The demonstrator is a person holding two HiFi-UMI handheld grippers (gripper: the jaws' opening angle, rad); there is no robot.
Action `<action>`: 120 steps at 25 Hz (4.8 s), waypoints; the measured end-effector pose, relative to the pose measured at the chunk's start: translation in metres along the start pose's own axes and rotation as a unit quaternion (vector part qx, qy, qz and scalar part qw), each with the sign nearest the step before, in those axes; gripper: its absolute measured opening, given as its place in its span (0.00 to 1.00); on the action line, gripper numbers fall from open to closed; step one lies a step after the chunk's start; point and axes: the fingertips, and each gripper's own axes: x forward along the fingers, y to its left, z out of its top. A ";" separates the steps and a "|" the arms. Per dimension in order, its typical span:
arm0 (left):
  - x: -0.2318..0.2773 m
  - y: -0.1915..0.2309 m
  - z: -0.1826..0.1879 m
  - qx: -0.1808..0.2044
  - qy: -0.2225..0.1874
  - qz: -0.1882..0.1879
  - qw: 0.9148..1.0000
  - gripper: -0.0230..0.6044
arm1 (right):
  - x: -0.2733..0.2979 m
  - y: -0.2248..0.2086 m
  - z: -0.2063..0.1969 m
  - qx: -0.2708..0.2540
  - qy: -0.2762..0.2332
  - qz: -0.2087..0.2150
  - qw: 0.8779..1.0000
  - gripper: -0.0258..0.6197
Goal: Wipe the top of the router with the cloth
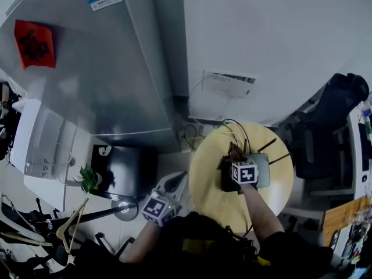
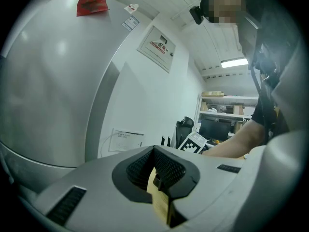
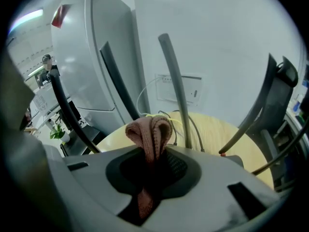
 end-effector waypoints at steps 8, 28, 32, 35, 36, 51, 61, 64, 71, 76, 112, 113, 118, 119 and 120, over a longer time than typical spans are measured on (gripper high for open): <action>-0.006 -0.007 0.000 0.002 -0.001 -0.008 1.000 0.04 | -0.022 0.008 0.020 0.008 -0.042 0.015 0.999 0.13; -0.005 -0.031 0.017 0.009 -0.042 -0.048 0.998 0.04 | -0.102 0.041 0.072 -0.027 -0.144 0.017 0.989 0.13; -0.004 -0.035 0.023 0.011 -0.050 -0.053 0.997 0.04 | -0.119 0.048 0.083 -0.058 -0.176 0.014 0.983 0.13; -0.002 -0.037 0.025 0.016 -0.049 -0.059 0.997 0.04 | -0.126 0.043 0.085 -0.080 -0.186 -0.005 0.979 0.13; -0.001 -0.038 0.024 0.017 -0.048 -0.060 0.997 0.04 | -0.126 0.040 0.082 -0.085 -0.184 -0.011 0.979 0.13; 0.015 -0.019 0.007 0.002 -0.008 -0.043 0.999 0.04 | -0.035 -0.022 -0.013 -0.127 -0.006 -0.068 0.990 0.13; 0.019 0.011 -0.002 -0.015 0.002 -0.008 1.000 0.04 | -0.017 -0.037 0.000 -0.191 0.047 -0.114 0.974 0.13; 0.021 0.013 -0.003 -0.018 0.005 -0.009 1.000 0.04 | -0.012 -0.038 0.001 -0.182 0.049 -0.122 0.974 0.13; 0.023 0.014 -0.004 -0.021 0.010 -0.010 1.000 0.04 | -0.010 -0.043 -0.001 -0.132 0.041 -0.137 0.981 0.13; 0.021 0.012 -0.003 -0.019 0.007 -0.016 1.000 0.04 | -0.004 -0.050 -0.011 -0.082 0.018 -0.142 0.986 0.13; 0.017 -0.043 0.020 0.007 -0.034 -0.081 0.996 0.04 | -0.116 -0.007 0.080 -0.062 -0.190 -0.115 0.973 0.13; 0.018 -0.047 0.021 0.009 -0.033 -0.087 0.996 0.04 | -0.121 -0.006 0.081 -0.058 -0.197 -0.109 0.973 0.13; 0.028 -0.066 0.026 0.020 -0.031 -0.103 0.994 0.04 | -0.146 -0.008 0.079 -0.050 -0.222 -0.090 0.970 0.13; 0.031 -0.070 0.026 0.020 -0.031 -0.103 0.994 0.04 | -0.147 -0.013 0.076 -0.050 -0.220 -0.091 0.970 0.13; 0.034 -0.075 0.024 0.021 -0.032 -0.103 0.994 0.04 | -0.146 -0.019 0.072 -0.050 -0.215 -0.091 0.971 0.13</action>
